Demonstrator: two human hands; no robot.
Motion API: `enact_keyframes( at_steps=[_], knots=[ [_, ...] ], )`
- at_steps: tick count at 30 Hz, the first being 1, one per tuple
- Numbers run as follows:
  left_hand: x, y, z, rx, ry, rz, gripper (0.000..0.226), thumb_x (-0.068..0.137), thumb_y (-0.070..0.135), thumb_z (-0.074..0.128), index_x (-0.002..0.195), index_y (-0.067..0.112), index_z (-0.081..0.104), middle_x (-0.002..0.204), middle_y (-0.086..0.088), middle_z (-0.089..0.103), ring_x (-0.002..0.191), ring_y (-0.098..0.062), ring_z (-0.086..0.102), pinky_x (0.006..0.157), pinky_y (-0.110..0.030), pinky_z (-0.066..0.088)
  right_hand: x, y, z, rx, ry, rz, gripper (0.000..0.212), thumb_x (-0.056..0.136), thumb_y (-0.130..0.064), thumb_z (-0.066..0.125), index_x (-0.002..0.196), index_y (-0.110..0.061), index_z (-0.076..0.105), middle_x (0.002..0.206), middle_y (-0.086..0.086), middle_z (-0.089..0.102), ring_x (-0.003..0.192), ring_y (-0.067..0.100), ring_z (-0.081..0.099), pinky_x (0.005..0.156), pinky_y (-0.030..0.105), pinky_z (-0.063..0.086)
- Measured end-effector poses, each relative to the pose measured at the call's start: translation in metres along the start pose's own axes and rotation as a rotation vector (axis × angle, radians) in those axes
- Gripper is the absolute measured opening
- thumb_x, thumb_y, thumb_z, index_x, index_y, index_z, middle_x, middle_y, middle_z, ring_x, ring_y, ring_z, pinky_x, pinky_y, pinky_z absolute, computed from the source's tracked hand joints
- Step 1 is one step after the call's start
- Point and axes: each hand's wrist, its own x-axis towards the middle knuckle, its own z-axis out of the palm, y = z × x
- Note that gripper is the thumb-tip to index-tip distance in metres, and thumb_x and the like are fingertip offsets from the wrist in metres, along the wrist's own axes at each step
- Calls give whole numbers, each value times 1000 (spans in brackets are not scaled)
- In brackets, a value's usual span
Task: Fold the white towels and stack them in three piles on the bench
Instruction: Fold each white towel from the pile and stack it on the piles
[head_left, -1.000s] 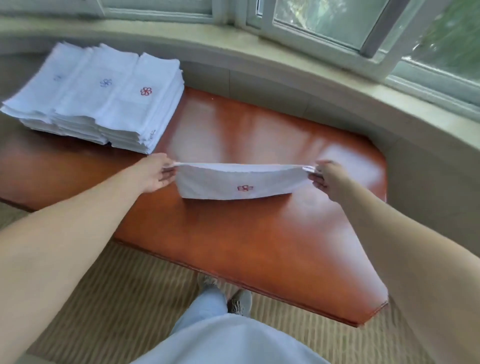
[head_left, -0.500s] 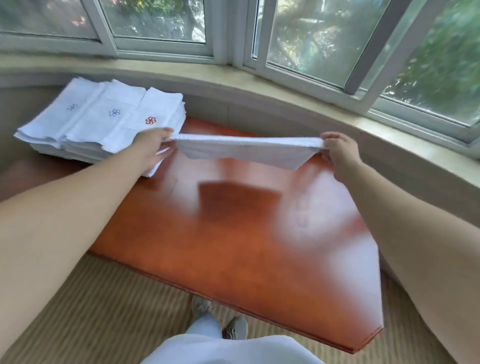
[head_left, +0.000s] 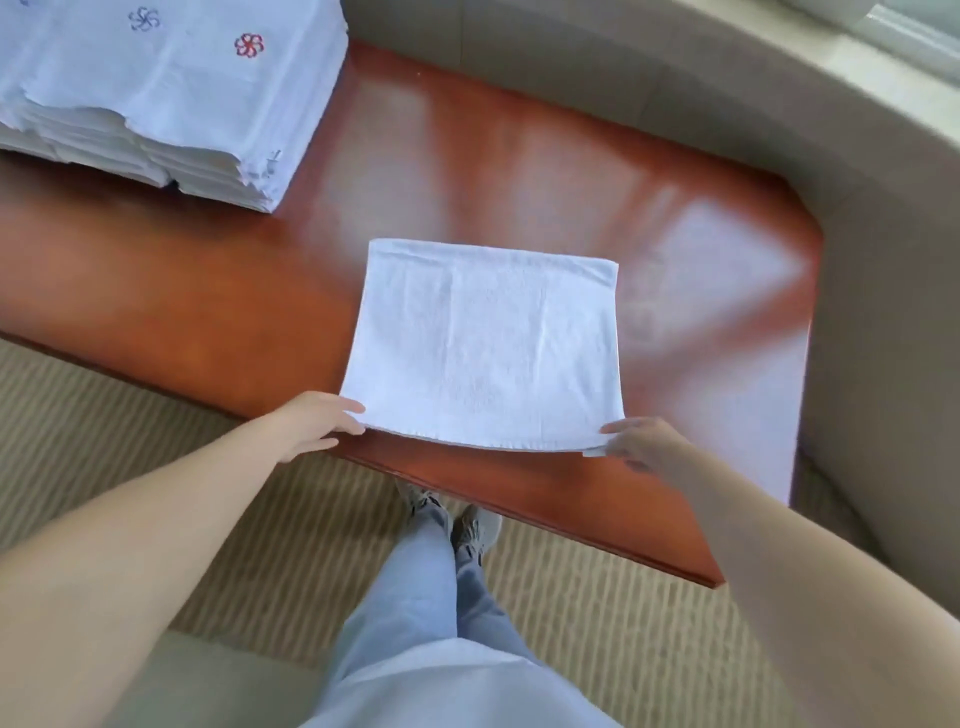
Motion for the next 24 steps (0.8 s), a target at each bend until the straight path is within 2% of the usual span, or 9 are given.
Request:
enact_keyframes(
  at_steps=[2,5,8,10,12,14,16,21,24],
  knots=[
    [-5,-3,-9,97,-38,1,37,85,-6,74,108,23,75,131,1,56,125,-16,58,90,-24,51,-8,-5,-6,-120,-18,-30,34,82,7,65,96,-23,72,60,-5,67,58,15,55,59,24,47],
    [-9,15,-23,128,25,106,33,90,-6,68,108,20,75,129,-1,59,122,-18,61,98,-28,51,-13,-23,-22,-161,60,-119,33,87,5,60,99,-21,76,74,6,65,66,22,56,70,31,50],
    [-8,49,-34,43,42,193,24,97,4,63,111,21,74,113,-4,76,108,-15,70,98,-31,53,-11,-46,-40,-48,116,-212,23,92,-5,61,101,-18,78,86,15,74,77,24,62,80,39,54],
    [-7,73,-40,22,50,242,17,101,13,62,114,20,71,103,-2,79,104,-15,73,90,-30,56,-7,-62,-48,29,126,-259,16,91,-10,65,102,-12,77,92,14,77,76,21,66,77,35,52],
    [-1,97,-44,40,103,300,17,102,19,61,118,19,68,100,-4,78,94,-16,74,80,-27,56,2,-79,-54,108,148,-287,16,93,-10,63,104,-7,75,88,6,77,69,16,67,71,30,50],
    [10,118,-47,59,158,351,19,102,22,59,121,18,65,95,-9,76,76,-16,70,72,-27,55,13,-95,-58,165,183,-299,18,96,-9,56,104,-11,73,83,0,76,64,11,67,68,28,50],
    [25,137,-48,88,192,396,20,104,22,57,122,18,63,91,-12,74,65,-16,62,66,-28,53,28,-110,-59,189,214,-306,22,96,-10,52,102,-17,72,82,-1,76,63,9,67,68,27,51],
    [68,176,-49,119,244,440,20,105,20,52,119,15,64,87,-11,74,62,-15,57,60,-28,50,69,-145,-61,200,274,-287,28,92,-14,46,100,-23,71,74,-8,75,60,7,69,69,30,52],
    [97,194,-50,156,249,429,18,105,18,48,115,15,62,86,-11,75,61,-17,56,59,-29,49,97,-162,-61,179,303,-253,29,87,-13,45,94,-19,72,72,-8,74,61,10,69,71,32,52]
  ],
)
